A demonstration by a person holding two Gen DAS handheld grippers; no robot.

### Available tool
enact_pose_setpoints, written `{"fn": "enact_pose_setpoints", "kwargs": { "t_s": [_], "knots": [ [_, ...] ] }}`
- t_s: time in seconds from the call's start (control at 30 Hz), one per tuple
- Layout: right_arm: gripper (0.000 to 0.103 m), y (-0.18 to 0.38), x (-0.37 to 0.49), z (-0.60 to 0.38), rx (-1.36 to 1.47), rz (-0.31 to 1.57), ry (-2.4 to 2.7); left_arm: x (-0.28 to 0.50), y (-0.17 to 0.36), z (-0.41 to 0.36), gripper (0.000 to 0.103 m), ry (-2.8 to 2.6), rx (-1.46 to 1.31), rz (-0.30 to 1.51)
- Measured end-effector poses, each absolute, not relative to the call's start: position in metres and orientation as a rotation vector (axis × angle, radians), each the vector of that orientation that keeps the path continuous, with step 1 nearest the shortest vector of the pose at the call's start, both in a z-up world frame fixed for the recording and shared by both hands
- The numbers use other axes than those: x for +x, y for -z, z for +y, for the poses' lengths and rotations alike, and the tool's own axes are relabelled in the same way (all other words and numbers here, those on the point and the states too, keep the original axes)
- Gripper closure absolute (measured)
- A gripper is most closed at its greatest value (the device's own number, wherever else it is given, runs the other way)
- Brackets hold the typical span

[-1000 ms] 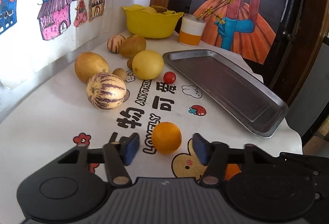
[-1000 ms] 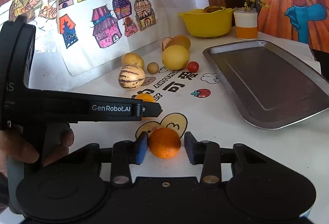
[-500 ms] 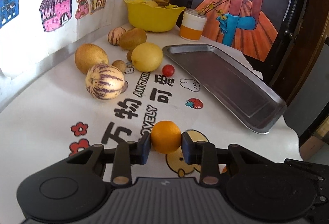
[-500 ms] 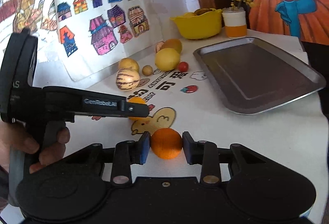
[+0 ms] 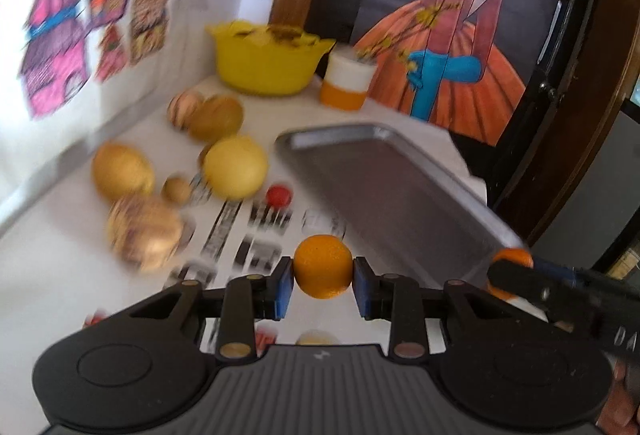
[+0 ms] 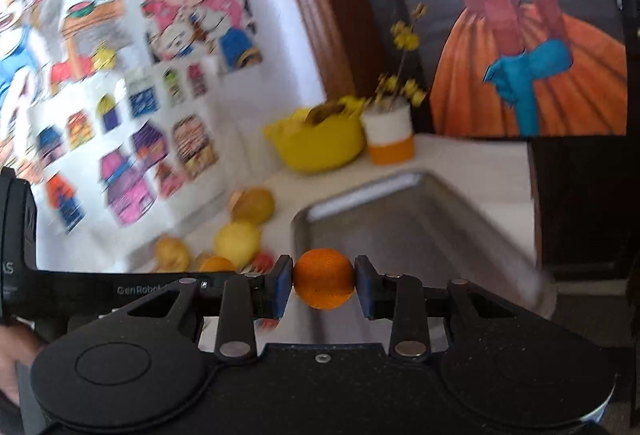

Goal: Organize fruits
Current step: 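Carry both oranges into the metal tray and open both tools to release them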

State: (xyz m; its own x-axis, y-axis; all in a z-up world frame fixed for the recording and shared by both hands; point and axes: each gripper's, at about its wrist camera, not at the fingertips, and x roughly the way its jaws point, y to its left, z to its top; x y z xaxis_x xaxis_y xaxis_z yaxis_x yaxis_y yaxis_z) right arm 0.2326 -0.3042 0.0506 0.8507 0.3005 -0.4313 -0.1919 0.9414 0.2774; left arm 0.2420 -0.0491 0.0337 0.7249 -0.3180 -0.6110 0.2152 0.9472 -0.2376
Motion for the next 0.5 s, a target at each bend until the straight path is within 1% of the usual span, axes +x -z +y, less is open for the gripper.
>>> {"fn": "enact_pose_setpoints", "kwargs": {
  "t_s": [0.17, 0.5],
  "knots": [
    [0.067, -0.041, 0.269, -0.315, 0.214, 0.504, -0.247, 0.289, -0.042, -0.064, 0.068, 0.293, -0.179, 0.683],
    [0.067, -0.012, 0.311, -0.305, 0.14, 0.582, -0.277, 0.361, -0.023, -0.088, 0.068, 0.289, -0.152, 0.701]
  ]
}}
